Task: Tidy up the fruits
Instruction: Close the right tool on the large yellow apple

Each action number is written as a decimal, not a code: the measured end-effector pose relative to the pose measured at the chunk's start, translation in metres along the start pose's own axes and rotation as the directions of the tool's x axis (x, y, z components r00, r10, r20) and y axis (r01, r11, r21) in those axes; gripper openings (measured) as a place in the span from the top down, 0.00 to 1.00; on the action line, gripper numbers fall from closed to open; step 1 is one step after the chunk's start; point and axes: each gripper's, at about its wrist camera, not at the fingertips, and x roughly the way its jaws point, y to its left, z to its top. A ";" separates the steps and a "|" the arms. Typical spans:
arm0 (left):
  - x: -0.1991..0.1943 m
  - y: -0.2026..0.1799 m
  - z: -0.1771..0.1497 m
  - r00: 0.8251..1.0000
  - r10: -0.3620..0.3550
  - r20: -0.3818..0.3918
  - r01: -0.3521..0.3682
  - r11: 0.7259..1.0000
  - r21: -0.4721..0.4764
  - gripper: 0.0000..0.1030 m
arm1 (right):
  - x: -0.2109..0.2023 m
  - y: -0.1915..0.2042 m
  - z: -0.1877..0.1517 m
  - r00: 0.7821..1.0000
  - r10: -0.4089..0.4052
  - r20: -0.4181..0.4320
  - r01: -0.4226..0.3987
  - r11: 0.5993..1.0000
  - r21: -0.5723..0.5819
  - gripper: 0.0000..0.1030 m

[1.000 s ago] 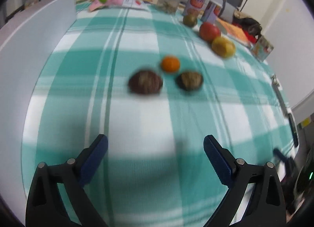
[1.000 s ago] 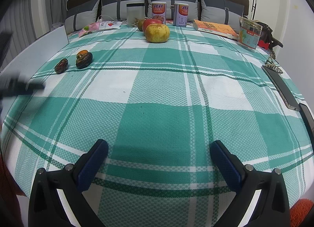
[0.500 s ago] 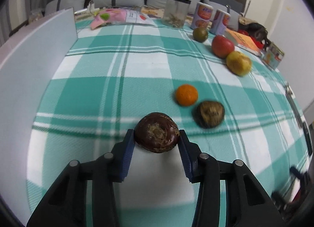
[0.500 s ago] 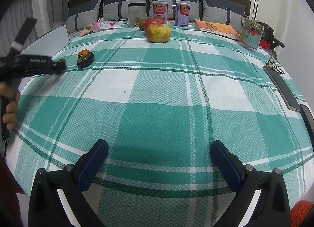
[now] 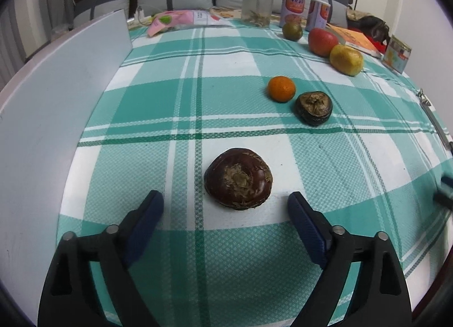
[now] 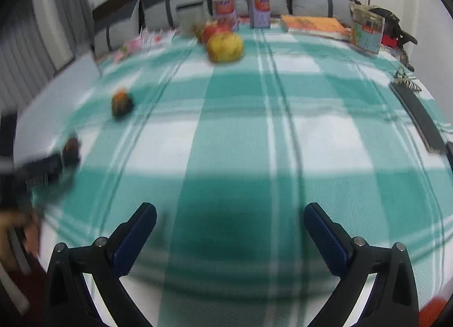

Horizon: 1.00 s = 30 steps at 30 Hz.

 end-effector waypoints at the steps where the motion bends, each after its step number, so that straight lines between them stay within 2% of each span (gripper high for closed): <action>1: 0.000 0.000 0.000 1.000 0.002 0.000 -0.002 1.000 0.001 0.11 | 0.007 -0.002 0.017 1.000 -0.006 -0.006 0.006 1.000 -0.006 0.00; 9: 0.000 -0.001 0.000 1.000 0.005 0.000 -0.005 1.000 0.003 0.10 | 0.086 0.010 0.150 1.000 0.012 -0.015 -0.013 0.999 -0.036 0.00; 14: 0.000 -0.001 -0.001 1.000 0.009 0.000 -0.009 1.000 0.005 0.09 | 0.132 0.022 0.199 0.998 0.000 -0.055 -0.001 1.000 -0.024 0.02; 16: 0.000 -0.001 -0.001 1.000 0.009 0.000 -0.009 1.000 0.005 0.09 | 0.146 0.026 0.211 0.998 -0.025 -0.061 0.022 0.999 -0.037 0.06; 17: 0.000 -0.001 0.000 1.000 0.009 0.000 -0.009 1.000 0.005 0.09 | 0.150 0.027 0.215 0.997 -0.038 -0.065 0.035 0.998 -0.043 0.07; 18: 0.000 -0.001 0.000 1.000 0.009 0.000 -0.009 1.000 0.005 0.09 | 0.157 0.028 0.219 0.996 -0.046 -0.077 0.042 0.998 -0.050 0.14; 19: 0.000 -0.001 0.000 1.000 0.009 0.000 -0.009 1.000 0.005 0.09 | 0.163 0.027 0.221 0.994 -0.048 -0.097 0.043 0.998 -0.054 0.34; 21: 0.000 -0.001 0.000 1.000 0.009 0.000 -0.009 1.000 0.005 0.09 | 0.171 0.025 0.222 0.990 -0.040 -0.135 0.033 0.998 -0.055 0.36; 25: 0.000 -0.001 0.000 1.000 0.009 0.000 -0.009 1.000 0.005 0.09 | 0.157 0.019 0.211 0.992 -0.022 -0.122 0.014 0.998 -0.065 0.36; 30: 0.000 -0.001 0.000 1.000 0.009 0.000 -0.009 1.000 0.005 0.09 | 0.111 0.013 0.166 0.989 0.028 -0.148 -0.045 0.993 -0.113 0.36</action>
